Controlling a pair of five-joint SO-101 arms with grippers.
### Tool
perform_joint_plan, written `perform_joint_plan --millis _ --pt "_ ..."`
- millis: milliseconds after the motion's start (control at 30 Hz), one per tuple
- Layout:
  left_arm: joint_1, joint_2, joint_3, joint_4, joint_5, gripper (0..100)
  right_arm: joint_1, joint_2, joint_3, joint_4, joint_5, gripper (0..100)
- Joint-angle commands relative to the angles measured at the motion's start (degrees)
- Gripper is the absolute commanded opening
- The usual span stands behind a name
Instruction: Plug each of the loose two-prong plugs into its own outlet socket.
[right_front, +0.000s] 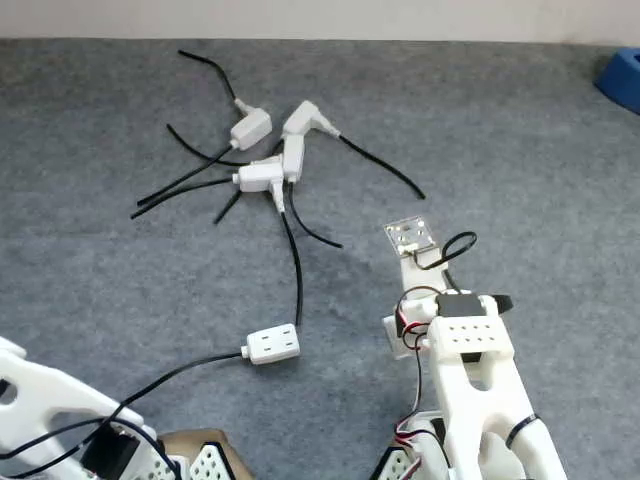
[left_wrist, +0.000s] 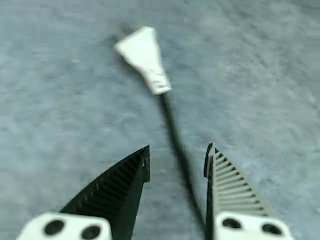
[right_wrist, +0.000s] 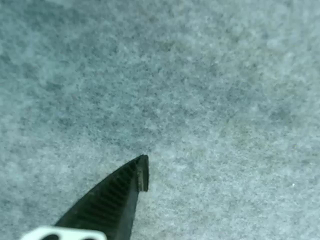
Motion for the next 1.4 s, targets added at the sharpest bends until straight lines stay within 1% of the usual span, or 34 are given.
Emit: perform_joint_plan --millis 0,233,433,700,800,900,1133,1200,1300,1367 --pt "2.42 0.22 -2.07 0.26 -0.09 19 -0.48 -0.84 -0.22 0.04 0.62 60.5" --pt "0.75 2.86 -2.07 0.18 -0.09 19 -0.48 -0.84 -0.22 0.04 0.62 60.5" --pt "-1.89 1.89 -2.15 0.18 -0.18 19 -0.48 -0.84 -0.22 0.04 0.62 60.5" --pt "-3.21 2.33 -1.98 0.18 -0.18 19 -0.48 -0.84 -0.22 0.04 0.62 60.5" --pt "-4.7 4.88 -2.07 0.0 -0.18 19 -0.48 -0.84 -0.22 0.04 0.62 60.5" --pt "-4.88 8.13 -1.98 -1.76 -0.53 19 -0.57 -0.84 -0.22 0.04 0.62 60.5" --pt "-4.88 11.3 -1.98 -1.85 -0.18 18 -0.57 -0.84 -0.22 0.04 0.62 60.5" --pt "-4.88 12.53 -1.98 -1.85 -0.18 15 -0.57 -0.84 -0.22 0.04 0.62 60.5" --pt "-4.79 14.29 -1.98 -2.02 -0.62 4 -0.57 -0.84 -0.22 0.04 0.62 60.5" --pt "-4.7 15.08 -1.98 -2.46 -2.73 0 -0.57 -0.84 -0.22 0.04 0.62 60.5"
